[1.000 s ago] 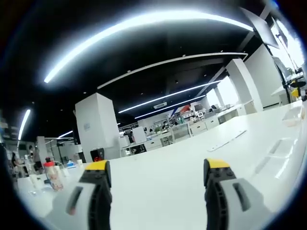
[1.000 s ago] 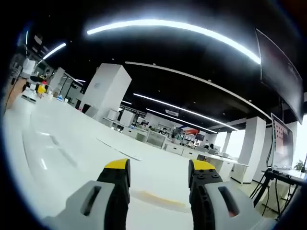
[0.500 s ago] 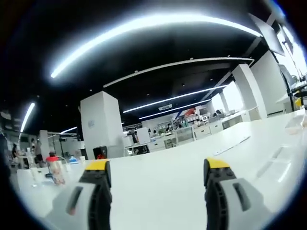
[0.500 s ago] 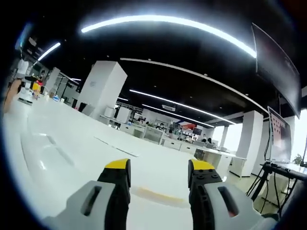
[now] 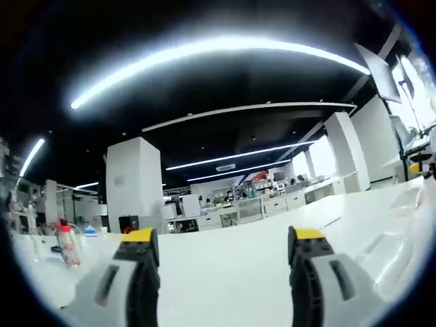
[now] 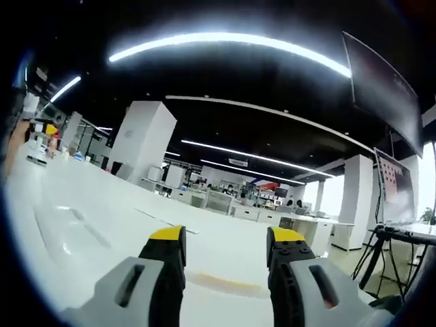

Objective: Snap each plastic latch of the storage box into its locked position after aligning the lid with the box until every specified latch is closed and the lid sits flush.

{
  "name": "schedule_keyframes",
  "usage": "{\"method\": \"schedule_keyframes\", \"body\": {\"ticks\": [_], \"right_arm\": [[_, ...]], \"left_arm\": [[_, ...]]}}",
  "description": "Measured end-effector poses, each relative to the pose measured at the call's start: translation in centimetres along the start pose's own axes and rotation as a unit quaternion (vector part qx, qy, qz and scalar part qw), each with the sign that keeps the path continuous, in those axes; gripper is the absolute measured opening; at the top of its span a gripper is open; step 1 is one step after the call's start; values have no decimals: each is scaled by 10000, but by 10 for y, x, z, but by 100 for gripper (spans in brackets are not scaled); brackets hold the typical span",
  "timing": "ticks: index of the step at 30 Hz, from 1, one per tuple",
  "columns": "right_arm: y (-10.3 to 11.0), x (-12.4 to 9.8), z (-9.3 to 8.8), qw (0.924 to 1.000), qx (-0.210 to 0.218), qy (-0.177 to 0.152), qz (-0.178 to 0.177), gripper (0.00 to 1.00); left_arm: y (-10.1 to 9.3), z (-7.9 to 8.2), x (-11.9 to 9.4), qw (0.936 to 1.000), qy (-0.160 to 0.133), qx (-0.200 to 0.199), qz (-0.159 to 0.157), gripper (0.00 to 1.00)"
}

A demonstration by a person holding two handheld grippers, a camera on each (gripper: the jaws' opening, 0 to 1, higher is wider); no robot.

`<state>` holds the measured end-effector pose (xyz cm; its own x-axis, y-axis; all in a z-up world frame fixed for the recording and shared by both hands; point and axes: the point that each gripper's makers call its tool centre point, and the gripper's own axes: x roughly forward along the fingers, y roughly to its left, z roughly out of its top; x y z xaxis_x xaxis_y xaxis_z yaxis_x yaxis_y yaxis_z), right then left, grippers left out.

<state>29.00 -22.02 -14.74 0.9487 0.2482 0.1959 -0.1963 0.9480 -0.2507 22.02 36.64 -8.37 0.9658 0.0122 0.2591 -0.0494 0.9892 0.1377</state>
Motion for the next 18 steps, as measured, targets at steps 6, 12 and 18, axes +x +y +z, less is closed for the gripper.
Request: {"method": "schedule_keyframes", "body": {"ticks": [6,12,18], "right_arm": [[-2,-15,13,9998,54,-212,-5,47],[-6,-25,12,9997,47,-222,-78,47],[-9,-34,10,9995,105,-284,-83,47]], "left_arm": [[-33,11,0,9989,-39,-104,-453,77],[-73,15,6,9943,-69,-212,-1041,76],[-157,27,24,9719,-28,-92,-2352,76]]}}
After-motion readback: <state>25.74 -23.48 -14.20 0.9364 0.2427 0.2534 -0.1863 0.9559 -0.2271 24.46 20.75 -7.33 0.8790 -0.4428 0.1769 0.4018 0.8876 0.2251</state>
